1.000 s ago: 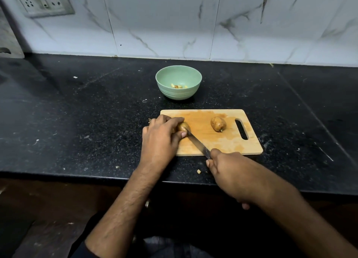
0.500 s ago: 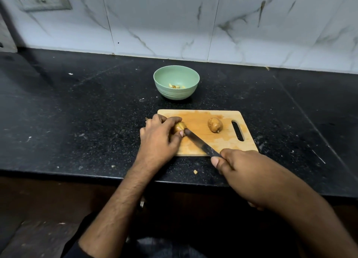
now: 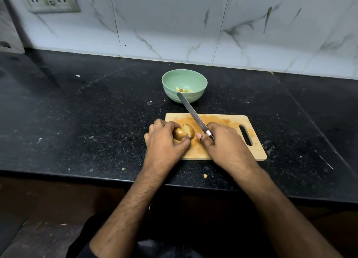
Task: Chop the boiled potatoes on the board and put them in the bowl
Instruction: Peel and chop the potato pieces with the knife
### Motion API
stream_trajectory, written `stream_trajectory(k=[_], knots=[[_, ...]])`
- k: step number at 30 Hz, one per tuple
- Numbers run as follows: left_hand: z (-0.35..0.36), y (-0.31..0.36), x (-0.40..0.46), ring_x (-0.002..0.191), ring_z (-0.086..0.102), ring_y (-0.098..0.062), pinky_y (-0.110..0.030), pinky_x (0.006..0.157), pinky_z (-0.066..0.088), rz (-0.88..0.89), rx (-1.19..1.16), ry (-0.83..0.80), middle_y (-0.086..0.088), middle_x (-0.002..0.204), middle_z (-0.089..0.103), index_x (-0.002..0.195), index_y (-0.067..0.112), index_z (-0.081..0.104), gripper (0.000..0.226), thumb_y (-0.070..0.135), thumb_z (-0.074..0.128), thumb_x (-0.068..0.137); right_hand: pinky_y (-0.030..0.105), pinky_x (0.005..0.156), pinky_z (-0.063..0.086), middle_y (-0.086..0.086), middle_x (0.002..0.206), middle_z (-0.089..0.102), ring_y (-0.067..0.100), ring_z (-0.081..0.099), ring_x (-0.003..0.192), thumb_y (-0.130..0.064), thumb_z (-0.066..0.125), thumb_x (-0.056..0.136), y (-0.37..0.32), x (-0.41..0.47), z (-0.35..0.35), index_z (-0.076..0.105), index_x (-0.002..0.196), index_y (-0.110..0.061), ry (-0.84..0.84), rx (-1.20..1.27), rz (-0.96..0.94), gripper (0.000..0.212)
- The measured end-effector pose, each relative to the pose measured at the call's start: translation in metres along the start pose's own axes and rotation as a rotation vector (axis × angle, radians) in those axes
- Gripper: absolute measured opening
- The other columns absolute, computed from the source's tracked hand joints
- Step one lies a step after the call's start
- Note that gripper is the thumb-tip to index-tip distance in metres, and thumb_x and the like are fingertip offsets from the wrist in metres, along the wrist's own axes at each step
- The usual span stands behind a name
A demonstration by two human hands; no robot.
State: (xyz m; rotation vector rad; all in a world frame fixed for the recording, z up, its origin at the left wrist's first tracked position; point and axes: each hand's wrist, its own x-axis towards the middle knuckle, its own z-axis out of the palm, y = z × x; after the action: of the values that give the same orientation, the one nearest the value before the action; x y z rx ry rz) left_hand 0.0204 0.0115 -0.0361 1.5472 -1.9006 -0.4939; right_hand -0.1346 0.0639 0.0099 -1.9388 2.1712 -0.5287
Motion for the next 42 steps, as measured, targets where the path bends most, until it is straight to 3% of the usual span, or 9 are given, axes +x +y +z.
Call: stream_trajectory(k=[6,9,14,19,26,30,34,38,42], knots=[[0.001,-0.002,0.002,0.110,0.046,-0.016,-0.037,0.094,0.033,0.029,-0.042,0.000,0.005,0.107,0.049,0.119,0.031,0.065,0.041,0.048,0.068,0.082,0.038,0.086,0.050,-0.016,0.105,0.063,0.008,0.059,0.098,-0.030,0.069,0.093,-0.003,0.027,0.007,0.059,0.102,-0.028,-0.016,0.177,-0.144,0.014],[0.000,-0.002,0.002,0.109,0.053,-0.013,-0.041,0.102,0.038,0.006,-0.121,0.035,0.010,0.109,0.056,0.122,0.027,0.065,0.047,0.044,0.072,0.078,0.032,0.076,0.048,-0.016,0.096,0.067,0.005,0.060,0.088,-0.029,0.070,0.092,-0.004,0.035,0.005,0.059,0.102,-0.031,-0.094,0.211,-0.118,0.014],[-0.001,0.000,0.002,0.108,0.052,-0.013,-0.044,0.103,0.042,-0.020,-0.128,0.061,0.012,0.110,0.060,0.121,0.026,0.069,0.047,0.043,0.074,0.077,0.021,0.064,0.042,-0.010,0.083,0.065,0.002,0.056,0.072,-0.026,0.071,0.083,-0.010,0.036,0.009,0.058,0.092,-0.028,-0.031,0.206,-0.020,0.016],[-0.001,0.000,0.002,0.110,0.048,-0.007,-0.031,0.102,0.032,-0.002,-0.110,0.059,0.017,0.113,0.058,0.126,0.027,0.067,0.048,0.042,0.072,0.081,0.031,0.062,0.044,-0.011,0.087,0.064,0.014,0.060,0.077,-0.016,0.067,0.088,-0.009,0.034,0.008,0.054,0.093,-0.031,0.093,0.038,-0.029,0.021],[0.000,0.000,0.003,0.118,0.045,-0.009,-0.032,0.097,0.026,0.046,-0.067,0.019,0.018,0.123,0.060,0.133,0.030,0.061,0.050,0.044,0.071,0.086,0.031,0.065,0.040,-0.017,0.088,0.054,0.012,0.054,0.079,-0.019,0.064,0.093,0.000,0.024,0.005,0.056,0.097,-0.032,0.131,-0.041,-0.008,0.016],[0.001,-0.001,0.004,0.124,0.044,-0.011,-0.039,0.105,0.029,0.029,-0.063,0.009,0.018,0.126,0.060,0.131,0.032,0.061,0.048,0.046,0.073,0.086,0.031,0.067,0.041,-0.014,0.097,0.059,0.013,0.057,0.085,-0.021,0.064,0.095,-0.001,0.026,0.005,0.057,0.100,-0.031,0.151,-0.061,-0.016,0.014],[0.002,0.002,0.003,0.117,0.042,-0.010,-0.033,0.091,0.025,0.063,0.004,0.013,0.018,0.123,0.058,0.128,0.033,0.063,0.043,0.049,0.069,0.088,0.035,0.073,0.049,-0.013,0.101,0.057,0.013,0.058,0.089,-0.035,0.067,0.094,-0.001,0.019,0.004,0.061,0.103,-0.032,0.176,0.043,-0.075,0.012],[0.005,0.003,0.003,0.115,0.042,-0.012,-0.036,0.092,0.029,0.096,0.065,0.009,0.014,0.123,0.056,0.127,0.031,0.063,0.040,0.047,0.063,0.090,0.033,0.068,0.046,-0.007,0.082,0.064,0.016,0.058,0.084,-0.053,0.059,0.094,0.002,0.002,0.000,0.059,0.094,-0.027,-0.040,0.236,0.008,0.026],[0.005,0.004,0.005,0.116,0.044,-0.013,-0.039,0.097,0.031,0.070,0.077,0.052,0.011,0.121,0.056,0.127,0.028,0.060,0.041,0.046,0.062,0.090,0.025,0.052,0.037,-0.002,0.081,0.060,0.014,0.061,0.069,-0.045,0.045,0.104,0.005,-0.011,-0.009,0.050,0.098,-0.023,-0.232,0.118,0.067,0.024]])
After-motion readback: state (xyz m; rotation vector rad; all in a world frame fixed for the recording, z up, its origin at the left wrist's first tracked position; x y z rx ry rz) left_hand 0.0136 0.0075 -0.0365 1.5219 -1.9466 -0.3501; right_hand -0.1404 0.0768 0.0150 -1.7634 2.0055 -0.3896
